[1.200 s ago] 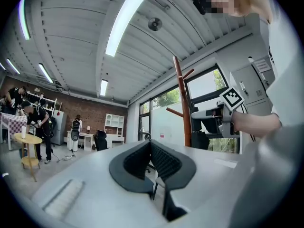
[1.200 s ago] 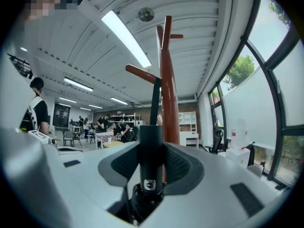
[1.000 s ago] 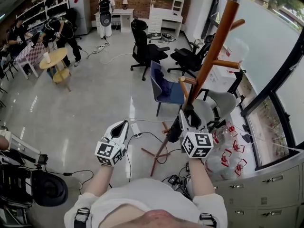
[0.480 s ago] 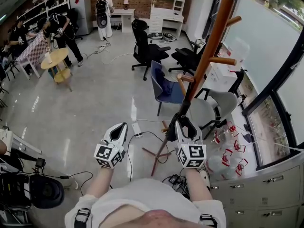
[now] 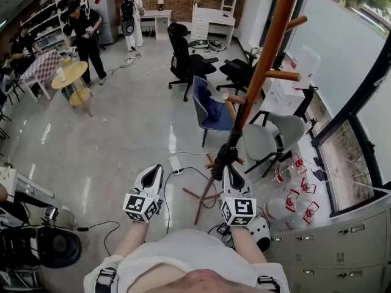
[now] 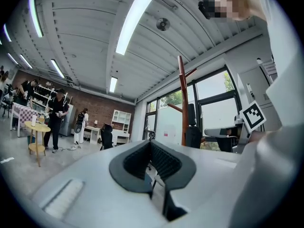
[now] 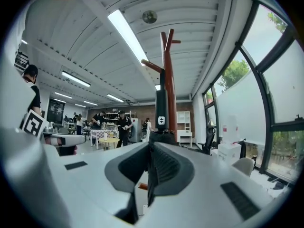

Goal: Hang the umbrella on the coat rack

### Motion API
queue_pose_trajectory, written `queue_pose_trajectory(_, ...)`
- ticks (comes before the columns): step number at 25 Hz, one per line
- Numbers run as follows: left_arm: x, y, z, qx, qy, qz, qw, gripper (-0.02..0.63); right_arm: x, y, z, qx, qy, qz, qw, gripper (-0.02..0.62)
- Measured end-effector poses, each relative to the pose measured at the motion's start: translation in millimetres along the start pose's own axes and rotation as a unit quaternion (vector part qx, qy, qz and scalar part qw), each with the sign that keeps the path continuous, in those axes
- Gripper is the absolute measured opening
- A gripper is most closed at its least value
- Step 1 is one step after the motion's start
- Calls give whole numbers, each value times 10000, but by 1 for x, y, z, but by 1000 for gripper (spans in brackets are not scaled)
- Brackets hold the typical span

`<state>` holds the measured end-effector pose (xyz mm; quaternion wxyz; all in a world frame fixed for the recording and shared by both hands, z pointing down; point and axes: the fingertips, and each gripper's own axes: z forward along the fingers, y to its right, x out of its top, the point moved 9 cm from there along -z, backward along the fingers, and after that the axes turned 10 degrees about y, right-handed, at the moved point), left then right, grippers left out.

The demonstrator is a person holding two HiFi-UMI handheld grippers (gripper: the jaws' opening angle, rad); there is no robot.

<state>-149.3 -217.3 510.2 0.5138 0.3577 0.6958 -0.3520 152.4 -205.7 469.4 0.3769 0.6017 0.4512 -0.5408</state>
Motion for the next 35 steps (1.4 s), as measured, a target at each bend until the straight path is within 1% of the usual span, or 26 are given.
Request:
queue_pose_trajectory(2,-2,3,-2,33,-9,-5,10000,11,-6,0,-4,-8,-66,154,9999,12)
queue_pose_trajectory(3,-3,4,-3,62,-21,-7,10000,11,-9,0,-5,-27,-86,235,9997,9)
queue_pose_trajectory(5,-3,5,-5,151,-67,1,9999,11,-12,0,-7,-76,-85,311,9994,9)
queue_pose_trajectory(7,-4,7,-6,225,-84,26,9997,11,-15,-1,-8,-104,-77,283,9995,8)
queue_pose_trajectory(16,-5,8,-8,363,-84,29,9993,11,-21,2,-9,-114,-165,278,9994,8)
queue_pose_trajectory(22,-9,21,-10,311,-44,116,9994,11,-26,7,-19,-121,-213,338,9991,8)
queue_pose_trajectory(28,-1,24,-6,214,-19,210,9995,11,-19,2,-16,-81,-230,426,9988,8)
queue_pose_trajectory(35,0,27,-8,164,-45,274,9995,11,-23,-1,-18,-54,-306,286,9991,8)
